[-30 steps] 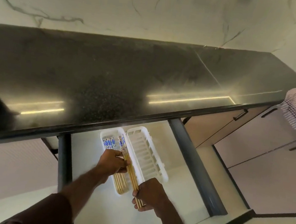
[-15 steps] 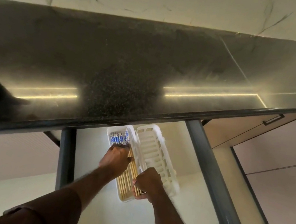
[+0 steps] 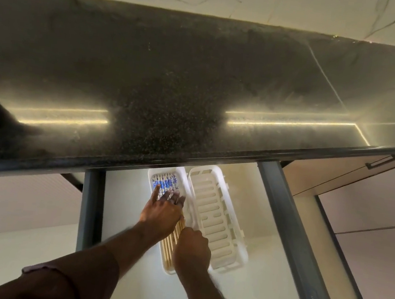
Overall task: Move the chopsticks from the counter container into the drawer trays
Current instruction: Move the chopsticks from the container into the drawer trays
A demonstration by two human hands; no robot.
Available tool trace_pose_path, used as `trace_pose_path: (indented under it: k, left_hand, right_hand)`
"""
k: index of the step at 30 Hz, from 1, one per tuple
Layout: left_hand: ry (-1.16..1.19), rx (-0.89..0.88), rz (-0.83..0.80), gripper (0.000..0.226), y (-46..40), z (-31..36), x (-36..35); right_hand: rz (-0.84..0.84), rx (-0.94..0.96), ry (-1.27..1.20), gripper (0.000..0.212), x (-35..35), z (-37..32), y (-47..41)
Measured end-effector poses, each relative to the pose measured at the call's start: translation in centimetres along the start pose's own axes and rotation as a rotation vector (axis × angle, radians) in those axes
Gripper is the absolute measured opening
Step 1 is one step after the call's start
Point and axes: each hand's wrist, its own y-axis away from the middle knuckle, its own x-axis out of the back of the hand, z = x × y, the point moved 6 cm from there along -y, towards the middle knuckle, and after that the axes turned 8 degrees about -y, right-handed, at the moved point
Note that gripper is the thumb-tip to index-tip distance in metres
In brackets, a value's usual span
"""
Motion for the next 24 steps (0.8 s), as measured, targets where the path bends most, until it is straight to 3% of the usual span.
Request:
trace_pose_path:
  k: [2,5,17,24]
  left_hand:
    - [-0.027,-0.001,-0.016,0.058,-0.2,0.1,-0.2]
    - [-0.058,-0.009,-0.043,0.061,-0.3,0.2,-0.4]
    - [-0.101,-0.009,-0.058,0.064,-0.4,0.4,-0.2]
    - [-0.016,-0.029,0.044,0.062,1.3,0.9,2.8]
  right_hand:
    - [0.001,0.031,0.09,0.021,-0.1,-0.2,0.4]
    - [-0.153,-0.063,0.143,0.019,-2.0,0.6,-0.2]
    - [-0.147,0.077,0.159,0.025,-2.1,0.6,0.8]
    - [-0.021,0.052,0.11,0.025,1.6,0.5,1.8]
